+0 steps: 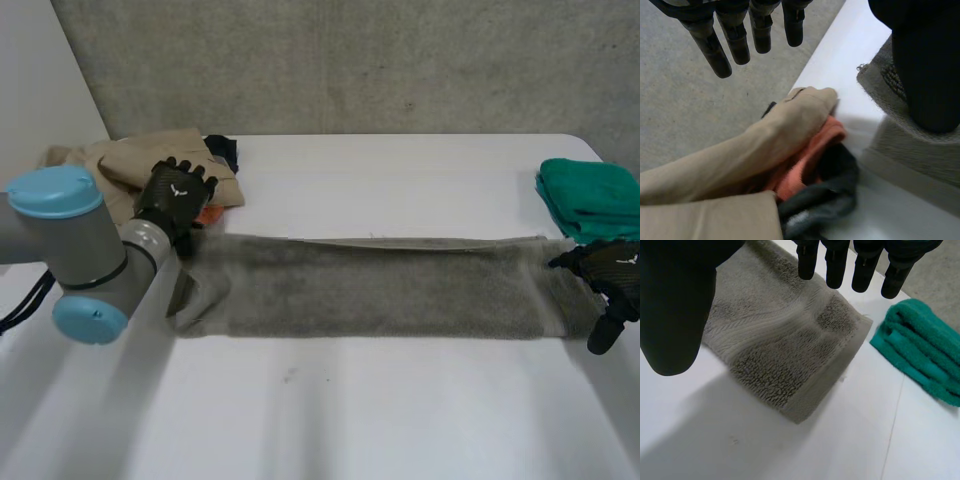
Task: Fold the laundry.
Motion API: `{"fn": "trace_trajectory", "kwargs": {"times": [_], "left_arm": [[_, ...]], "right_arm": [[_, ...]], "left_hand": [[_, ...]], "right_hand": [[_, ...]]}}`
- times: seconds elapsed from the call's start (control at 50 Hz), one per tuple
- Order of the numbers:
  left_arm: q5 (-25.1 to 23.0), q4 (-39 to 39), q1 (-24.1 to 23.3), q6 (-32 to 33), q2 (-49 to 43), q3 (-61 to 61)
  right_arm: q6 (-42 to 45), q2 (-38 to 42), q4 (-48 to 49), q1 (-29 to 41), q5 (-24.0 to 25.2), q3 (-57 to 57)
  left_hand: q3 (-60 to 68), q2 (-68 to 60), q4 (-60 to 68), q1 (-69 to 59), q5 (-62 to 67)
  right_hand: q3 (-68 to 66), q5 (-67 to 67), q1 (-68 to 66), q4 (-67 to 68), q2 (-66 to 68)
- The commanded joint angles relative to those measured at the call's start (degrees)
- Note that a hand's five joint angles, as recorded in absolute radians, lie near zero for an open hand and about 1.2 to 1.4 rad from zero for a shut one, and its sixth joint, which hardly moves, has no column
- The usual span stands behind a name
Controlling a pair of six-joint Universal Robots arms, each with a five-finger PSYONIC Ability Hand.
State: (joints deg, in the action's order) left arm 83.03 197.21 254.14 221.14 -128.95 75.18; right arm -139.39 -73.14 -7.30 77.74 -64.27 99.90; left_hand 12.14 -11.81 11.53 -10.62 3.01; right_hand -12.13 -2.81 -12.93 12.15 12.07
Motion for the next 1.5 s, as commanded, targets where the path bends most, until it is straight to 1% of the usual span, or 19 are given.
{"fn": "trace_trajectory", "kwargs": {"times": [0.02, 0.06, 0.2, 0.32, 0.4, 0.54, 0.66, 0.76, 0.8, 0.84, 0.86, 0.88, 1.02, 1.1, 1.22, 1.3, 1.32, 1.46, 1.5], "left_arm": [[-0.76, 5.81, 0.47, -0.35, -6.14, -10.13], [-1.02, 6.78, 0.74, -0.44, -6.75, -11.45], [-6.82, 7.66, 0.83, 0.17, -7.9, -11.81], [-7.0, 7.14, 0.12, -0.18, -6.06, -6.98], [-6.83, 6.26, -0.05, -1.32, 0.79, -1.89], [-7.09, 4.5, -2.16, -10.54, 12.31, 8.4], [-7.62, 4.76, -3.48, -19.06, 18.81, 15.87], [-7.62, 5.2, -4.27, -20.13, 20.84, 18.51], [-7.53, 5.2, -4.71, -20.31, 20.84, 18.86], [-7.36, 5.2, -4.89, -20.39, 20.93, 18.96], [-7.27, 5.2, -4.89, -20.39, 20.93, 19.04], [-7.18, 5.2, -4.97, -20.39, 20.93, 19.22], [-7.09, 4.94, -5.15, -20.39, 23.39, 20.36], [-7.18, 4.85, -5.06, -20.48, 26.2, 22.12], [-7.18, 4.94, -4.54, -20.48, 30.24, 25.19], [-7.18, 4.94, -4.36, -20.57, 31.83, 26.69], [-7.09, 4.94, -4.36, -20.57, 32.09, 26.95], [-7.0, 4.85, -4.01, -20.74, 34.2, 29.15], [-7.09, 4.85, -3.66, -20.75, 34.81, 30.02]], "right_arm": [[-0.09, 0.11, 0.97, 0.4, -0.68, 0.21], [-0.27, 0.02, 1.58, 0.84, -0.68, 0.21], [-0.89, -0.24, 2.64, 2.41, -0.77, -0.05], [-0.8, -0.33, 2.64, 2.07, -0.68, -0.41], [-0.36, -0.16, 2.47, 1.98, -0.5, -0.32], [-0.1, 0.89, 5.27, 1.89, -0.24, -0.23], [0.08, 5.64, 9.58, 1.8, -0.94, -0.67], [0.08, 8.63, 11.69, 1.72, -1.03, -1.46], [0.26, 10.12, 12.66, 1.63, -1.12, -1.81], [0.61, 10.83, 13.1, 1.54, -1.2, -2.07], [0.96, 11.09, 13.36, 1.11, -1.29, -2.42], [1.22, 11.09, 13.45, 0.67, -1.47, -2.69], [4.55, 8.03, 17.04, -6.09, -7.17, -2.69], [10.35, 4.24, 19.08, -8.21, -8.15, -4.01], [17.92, 3.71, 19.25, -7.96, -7.8, -6.65], [18.71, 3.36, 19.96, 1.34, -6.92, -7.26], [18.71, 3.36, 20.83, 6.93, -6.31, -8.05], [19.15, 3.27, 26.98, 26.12, -2.09, -8.23], [19.59, 3.97, 29.09, 33.68, -0.51, -8.32]], "left_hand": [[-0.58, 0.24, 0.03, -0.94, -1.45], [-0.92, 0.58, -0.31, -0.61, -1.79], [-0.92, 0.58, -0.31, -0.6, -1.79], [-0.92, 0.58, -0.31, -0.6, -1.79], [-0.92, 0.58, -0.31, -0.6, -1.79], [-0.92, 0.58, -0.31, -0.6, -1.79], [-0.92, 0.58, -0.31, -0.61, -1.79], [-0.92, 0.58, -0.31, -0.6, -1.79], [-0.92, 0.58, -0.31, -0.6, -1.79], [-0.92, 0.58, -0.31, -0.6, -1.79], [-0.75, 0.42, -0.14, -0.77, -1.62], [-0.75, 0.41, -0.14, -0.77, -1.62], [-0.92, 0.58, -0.31, -0.61, -1.79], [-1.26, 0.92, -0.64, -0.27, -2.12], [-1.59, 1.26, -0.98, 0.07, -2.46], [-1.76, 1.42, -1.15, 0.24, -2.63], [-1.76, 1.42, -1.15, 0.24, -2.63], [-1.93, 1.59, -1.32, 0.41, -2.8], [-1.93, 1.59, -1.32, 0.41, -2.8]], "right_hand": [[2.04, 2.73, 2.85, -2.07, -1.99], [2.04, 2.73, 2.85, -2.07, -1.99], [2.04, 2.73, 2.85, -2.07, -1.99], [1.2, 1.89, 2.01, -1.23, -1.15], [-3.31, -2.63, -2.51, 3.29, 3.37], [-10.06, -9.38, -9.26, 10.03, 10.12], [-11.24, -10.56, -10.44, 11.22, 11.3], [-14.77, -14.09, -13.97, 14.75, 14.83], [-18.62, -17.94, -17.82, 18.6, 18.68], [-31.35, -30.66, -30.54, 31.32, 31.4], [-62.24, -61.55, -61.43, 62.21, 62.29], [-67.82, -67.13, -67.01, 67.79, 67.87], [-67.87, -67.19, -67.07, 67.85, 67.93], [-67.87, -67.19, -67.07, 67.85, 67.93], [-67.87, -67.19, -67.07, 67.85, 67.93], [-67.87, -67.19, -67.07, 67.85, 67.93], [-67.87, -67.19, -67.07, 67.85, 67.93], [-67.87, -67.19, -67.07, 67.85, 67.93], [-67.87, -67.19, -67.07, 67.85, 67.93]]}}
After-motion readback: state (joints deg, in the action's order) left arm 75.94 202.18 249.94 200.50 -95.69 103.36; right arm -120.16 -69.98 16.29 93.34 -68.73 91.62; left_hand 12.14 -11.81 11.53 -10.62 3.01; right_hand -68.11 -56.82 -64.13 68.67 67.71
